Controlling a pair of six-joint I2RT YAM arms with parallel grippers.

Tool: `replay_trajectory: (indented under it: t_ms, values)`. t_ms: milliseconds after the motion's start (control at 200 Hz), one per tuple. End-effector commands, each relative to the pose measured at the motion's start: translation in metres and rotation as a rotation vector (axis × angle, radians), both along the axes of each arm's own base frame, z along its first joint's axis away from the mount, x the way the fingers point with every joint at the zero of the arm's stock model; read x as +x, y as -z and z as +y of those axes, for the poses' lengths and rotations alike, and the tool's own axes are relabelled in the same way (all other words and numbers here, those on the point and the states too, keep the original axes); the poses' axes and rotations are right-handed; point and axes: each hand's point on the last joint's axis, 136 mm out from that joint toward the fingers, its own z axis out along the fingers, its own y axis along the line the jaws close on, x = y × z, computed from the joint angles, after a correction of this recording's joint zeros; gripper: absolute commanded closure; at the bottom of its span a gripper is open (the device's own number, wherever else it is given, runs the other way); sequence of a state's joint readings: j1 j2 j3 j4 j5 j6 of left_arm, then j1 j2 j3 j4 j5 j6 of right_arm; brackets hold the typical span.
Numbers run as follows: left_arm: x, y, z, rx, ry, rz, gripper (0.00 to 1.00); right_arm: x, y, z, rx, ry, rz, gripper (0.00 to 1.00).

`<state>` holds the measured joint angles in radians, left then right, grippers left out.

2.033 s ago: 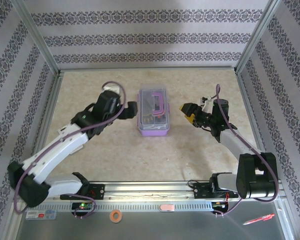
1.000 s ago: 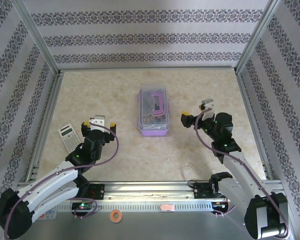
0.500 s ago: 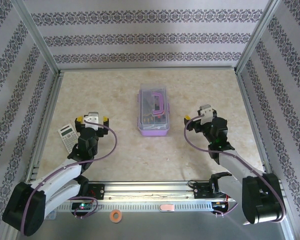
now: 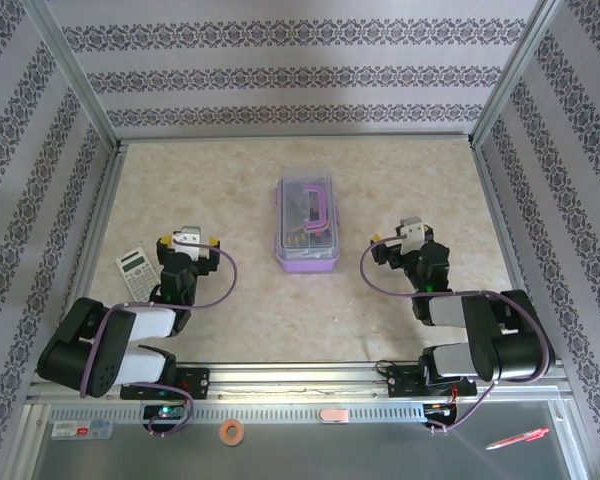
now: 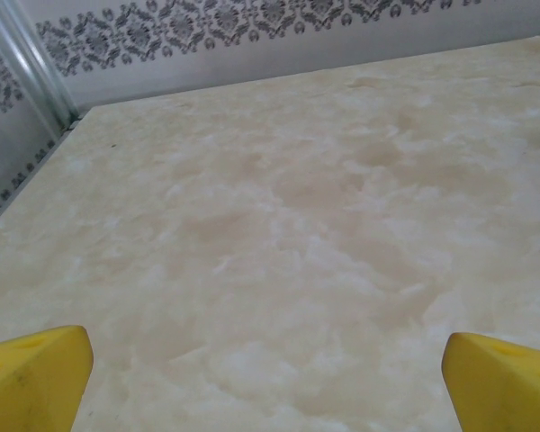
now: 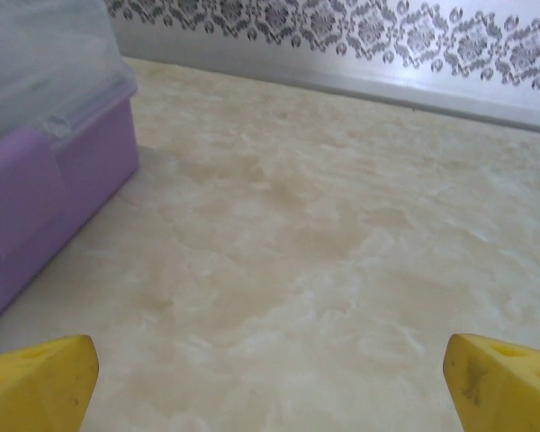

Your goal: Pack the tool kit

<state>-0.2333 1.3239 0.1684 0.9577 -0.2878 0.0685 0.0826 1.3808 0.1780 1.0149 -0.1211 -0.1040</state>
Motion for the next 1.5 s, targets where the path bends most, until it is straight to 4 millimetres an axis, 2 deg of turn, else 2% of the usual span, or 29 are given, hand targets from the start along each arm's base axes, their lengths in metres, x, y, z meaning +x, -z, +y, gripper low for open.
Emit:
replay_trajectory:
  t_ms: [0, 185, 360, 405, 485, 704, 819, 914, 994, 1029, 1089, 1394, 1494]
  values:
    - [0.016, -0.028, -0.003, 0.004, 0.032, -0.094, 0.00, 0.007, -0.027, -0.009, 0.022, 0.040, -0.123, 0.02]
    - [0.022, -0.024, 0.002, 0.011, 0.035, -0.098, 0.01, 0.011, -0.021, -0.009, 0.023, 0.038, -0.114, 0.02]
    - [0.025, -0.009, 0.014, 0.002, -0.015, -0.156, 0.01, 0.013, -0.017, -0.013, 0.035, 0.055, -0.116, 0.02]
    - [0.024, -0.002, 0.017, -0.015, -0.023, -0.138, 0.01, 0.013, -0.017, -0.014, 0.037, 0.061, -0.120, 0.02]
    - [0.030, -0.003, 0.013, -0.007, 0.001, -0.134, 0.01, 0.013, -0.015, -0.016, 0.042, 0.072, -0.124, 0.02]
    - [0.040, 0.004, 0.022, -0.030, -0.039, -0.065, 0.01, 0.021, -0.013, -0.022, 0.044, 0.110, -0.105, 0.02]
    - [0.050, 0.010, 0.038, -0.056, -0.119, -0.001, 0.01, 0.031, -0.012, -0.030, 0.050, 0.165, -0.078, 0.02]
    - [0.055, 0.013, 0.048, -0.128, -0.117, 0.032, 0.01, 0.038, -0.009, -0.041, 0.052, 0.232, -0.040, 0.02]
    - [0.055, 0.013, 0.049, -0.130, -0.116, 0.025, 0.01, 0.044, -0.006, -0.054, 0.053, 0.317, -0.005, 0.02]
    - [0.055, 0.013, 0.049, -0.133, -0.117, 0.028, 0.01, 0.043, 0.001, -0.060, 0.058, 0.349, 0.026, 0.02]
    - [0.055, 0.013, 0.050, -0.133, -0.118, 0.023, 0.01, 0.044, -0.002, -0.064, 0.082, 0.354, 0.015, 0.02]
    - [0.055, 0.013, 0.049, -0.131, -0.114, 0.023, 0.01, 0.044, -0.005, -0.065, 0.084, 0.355, 0.006, 0.02]
    - [0.055, 0.013, 0.049, -0.131, -0.112, 0.024, 0.00, 0.044, -0.001, -0.058, 0.077, 0.318, 0.022, 0.02]
